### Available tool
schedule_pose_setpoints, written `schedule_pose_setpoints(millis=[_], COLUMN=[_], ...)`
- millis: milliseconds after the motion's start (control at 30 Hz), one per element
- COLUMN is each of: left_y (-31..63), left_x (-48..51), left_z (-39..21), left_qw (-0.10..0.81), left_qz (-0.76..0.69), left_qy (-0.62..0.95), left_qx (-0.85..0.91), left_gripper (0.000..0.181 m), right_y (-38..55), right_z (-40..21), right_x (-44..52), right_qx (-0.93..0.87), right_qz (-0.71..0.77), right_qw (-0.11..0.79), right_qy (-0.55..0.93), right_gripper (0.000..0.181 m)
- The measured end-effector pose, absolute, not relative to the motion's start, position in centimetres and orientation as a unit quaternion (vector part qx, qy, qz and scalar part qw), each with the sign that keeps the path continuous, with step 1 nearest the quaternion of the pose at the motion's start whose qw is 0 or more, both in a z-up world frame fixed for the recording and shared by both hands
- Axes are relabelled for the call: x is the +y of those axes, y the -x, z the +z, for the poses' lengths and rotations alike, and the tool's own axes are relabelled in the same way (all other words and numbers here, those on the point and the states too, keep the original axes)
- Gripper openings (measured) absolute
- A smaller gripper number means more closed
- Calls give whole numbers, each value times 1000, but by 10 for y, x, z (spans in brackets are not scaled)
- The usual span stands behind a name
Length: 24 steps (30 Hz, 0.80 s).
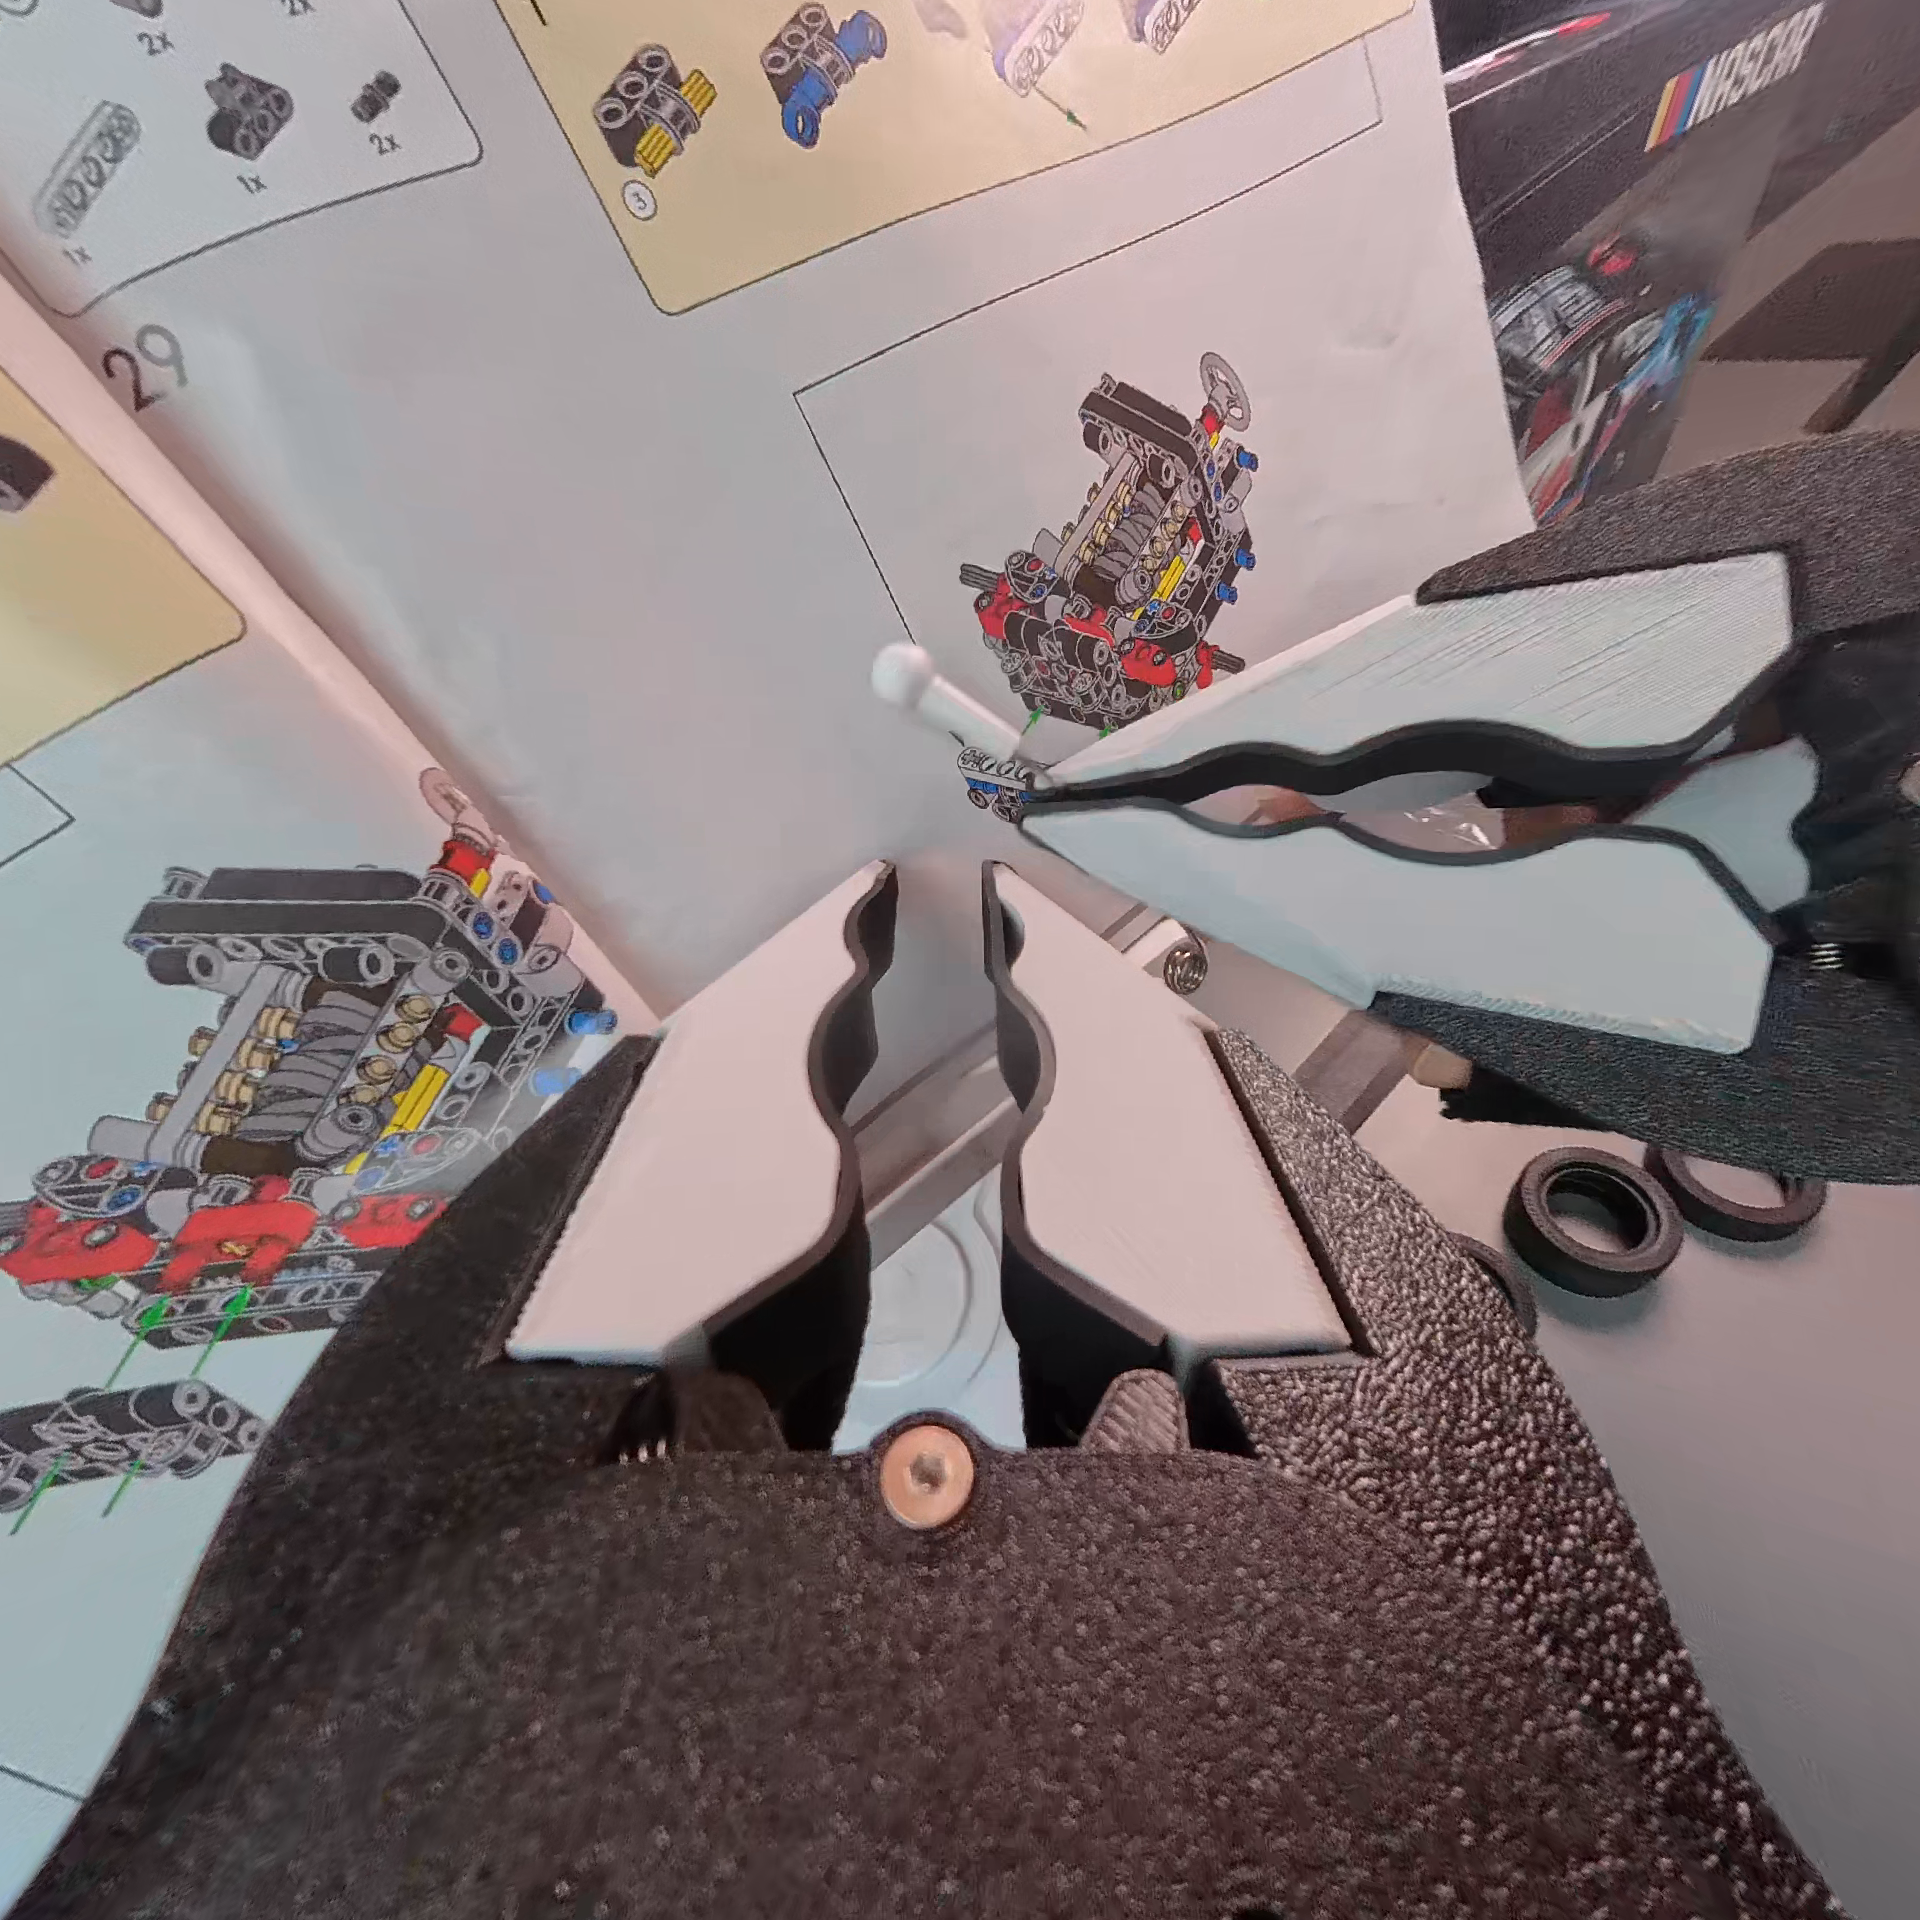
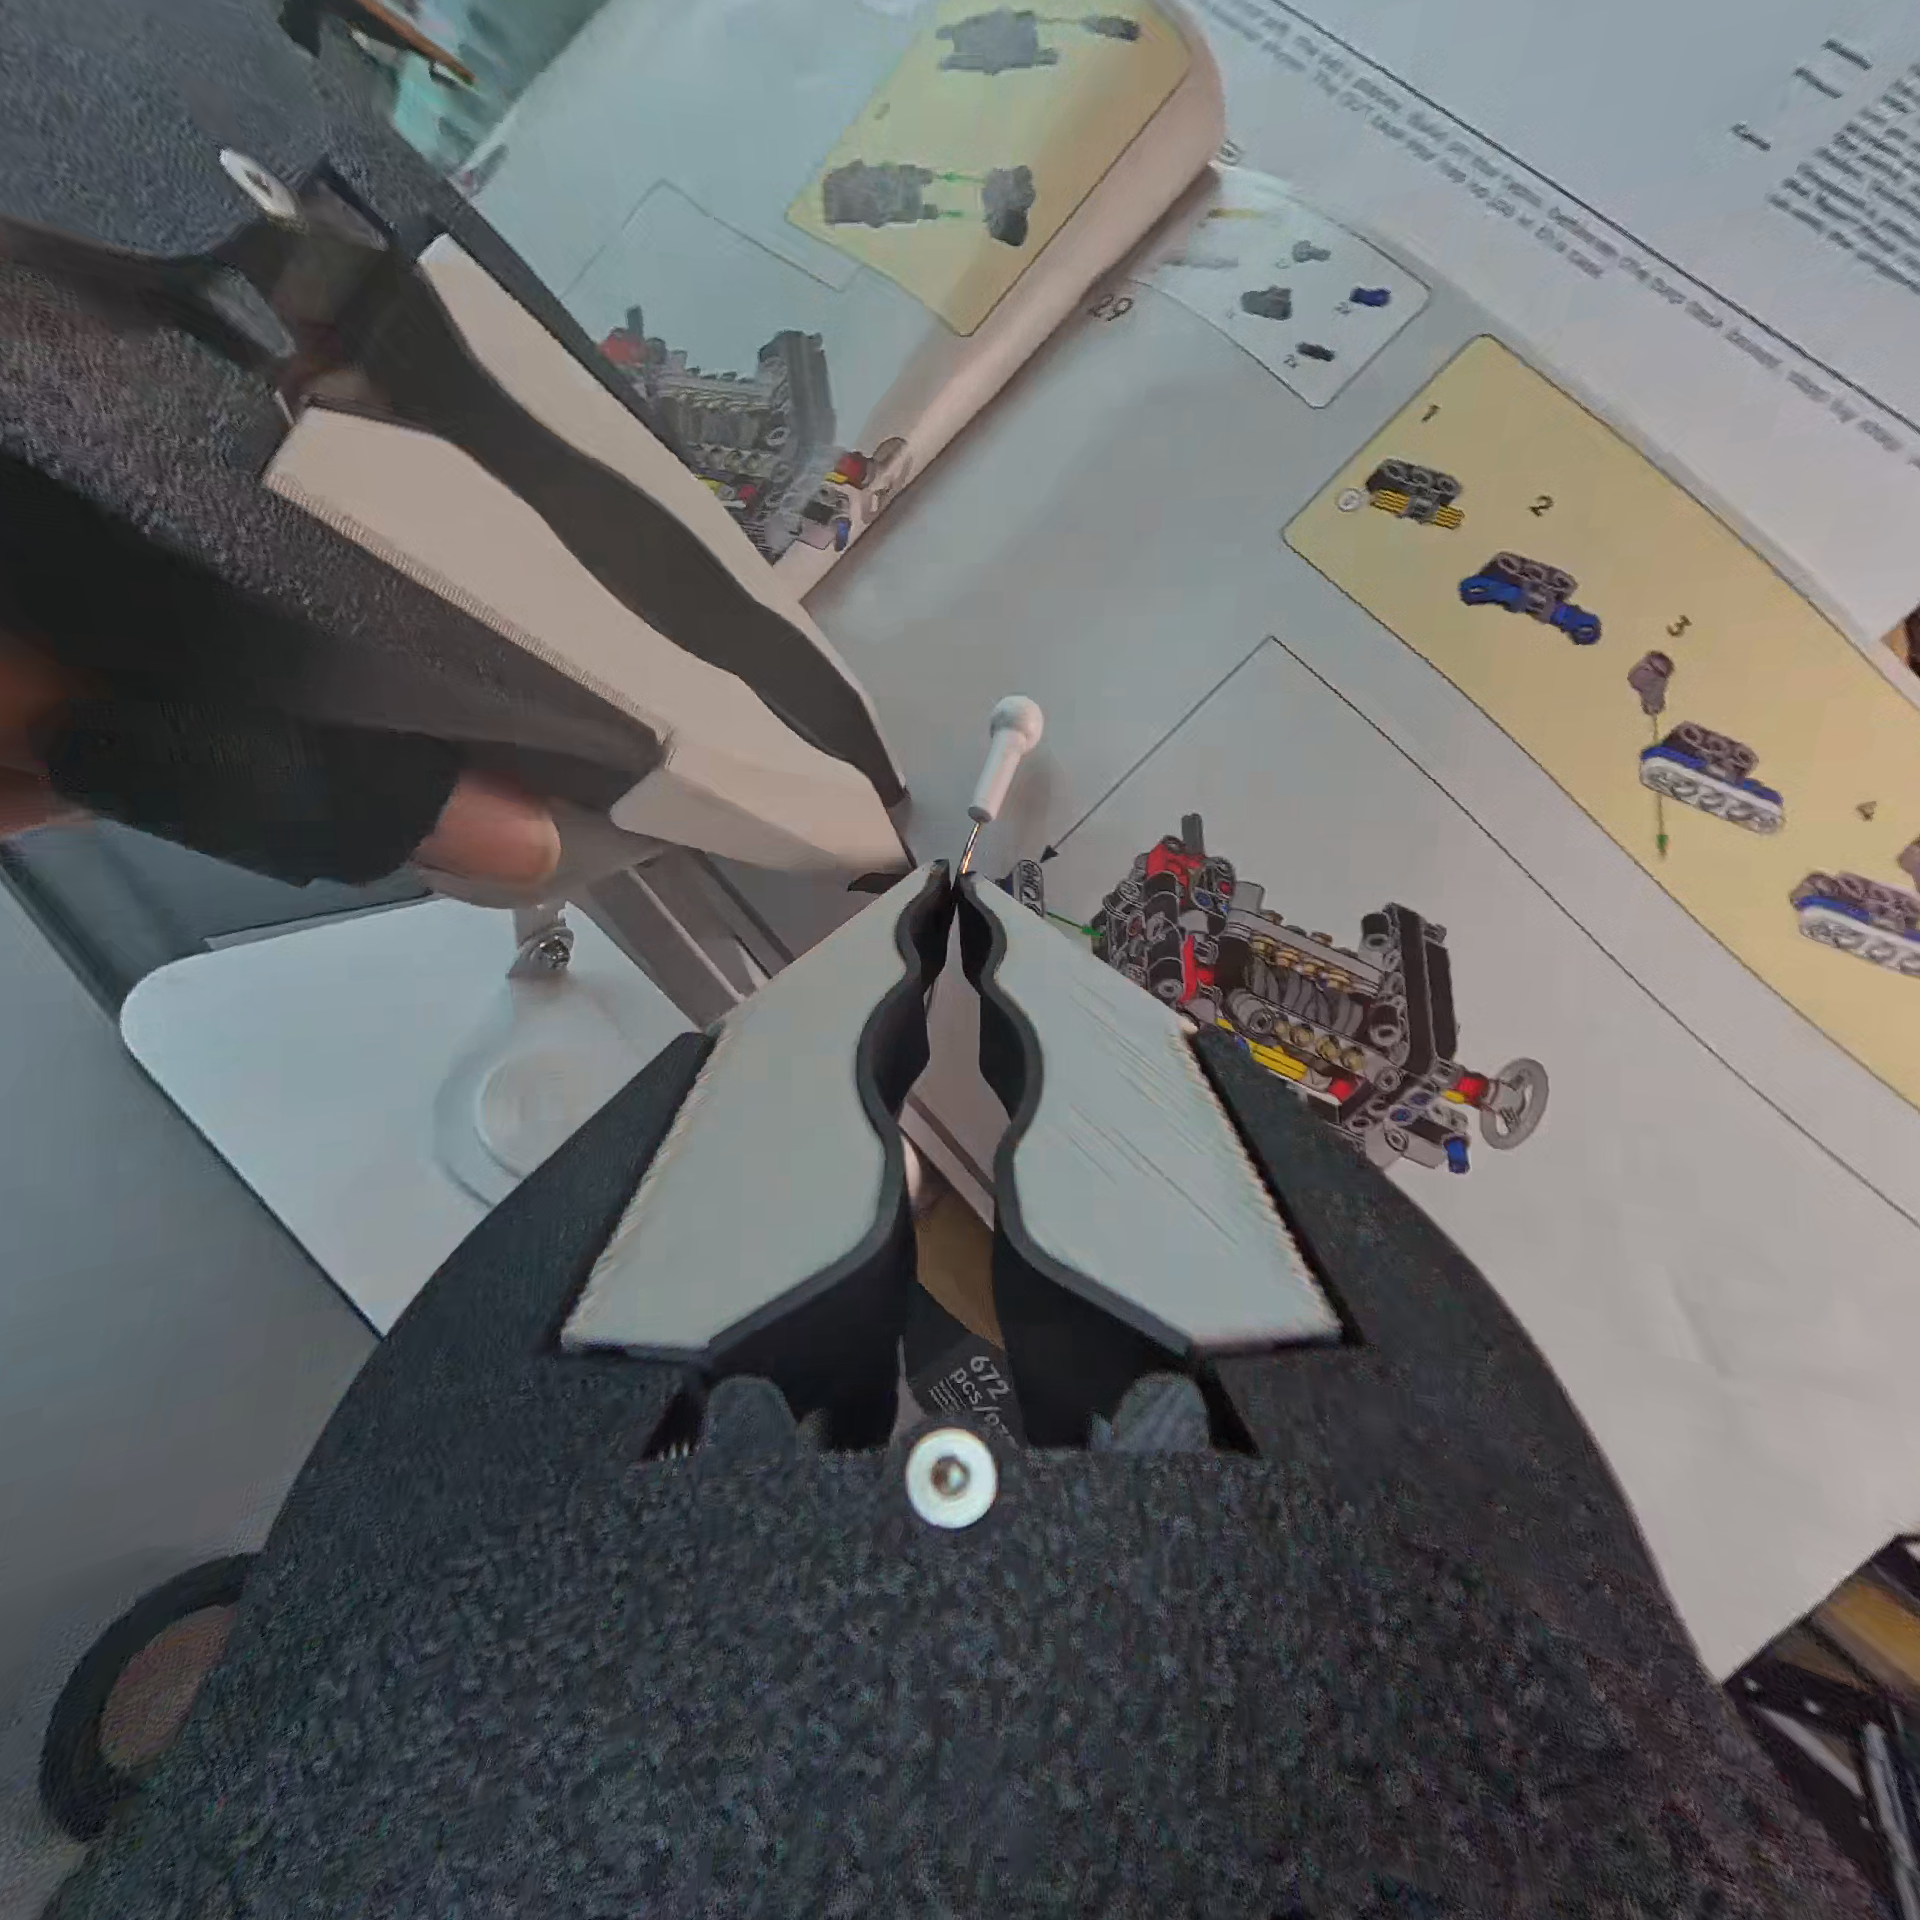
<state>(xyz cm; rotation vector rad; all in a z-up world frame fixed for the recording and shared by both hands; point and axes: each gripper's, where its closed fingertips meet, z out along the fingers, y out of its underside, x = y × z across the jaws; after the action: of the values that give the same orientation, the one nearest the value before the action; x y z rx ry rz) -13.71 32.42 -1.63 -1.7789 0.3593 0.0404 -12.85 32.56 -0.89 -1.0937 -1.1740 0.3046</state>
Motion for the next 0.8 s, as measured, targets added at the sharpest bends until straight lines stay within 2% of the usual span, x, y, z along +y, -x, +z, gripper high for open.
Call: schedule_pose_setpoints(millis=[33,167,267,400,533,667,800], left_y=[143,172,181,185,173,153,133], left_x=[319,289,275,250,204,165,130], left_z=[-13,7,-8,-22,-18,-16,-21], left_qw=[624,686,666,660,689,709,703], left_qz=[14,10,-19,-37,-72,-91,-87], left_qy=[768,723,743,744,713,690,692], left_qx=[142,78,69,94,111,110,138], left_gripper=[18,15,20,23,24,24,30], right_y=[135,153,151,126,79,67,59], right_z=[-13,-33,-34,-21,-10,-27,-10], right_x=[322,310,310,307,338,365,341], right_qx=[-550,-623,-607,-543,-423,-408,-413], right_qz=[118,30,41,128,186,171,208], right_qw=[678,662,665,675,681,659,658], right_qy=[473,417,433,483,567,608,594], right_gripper=[0,1,2,31,24,20,26])
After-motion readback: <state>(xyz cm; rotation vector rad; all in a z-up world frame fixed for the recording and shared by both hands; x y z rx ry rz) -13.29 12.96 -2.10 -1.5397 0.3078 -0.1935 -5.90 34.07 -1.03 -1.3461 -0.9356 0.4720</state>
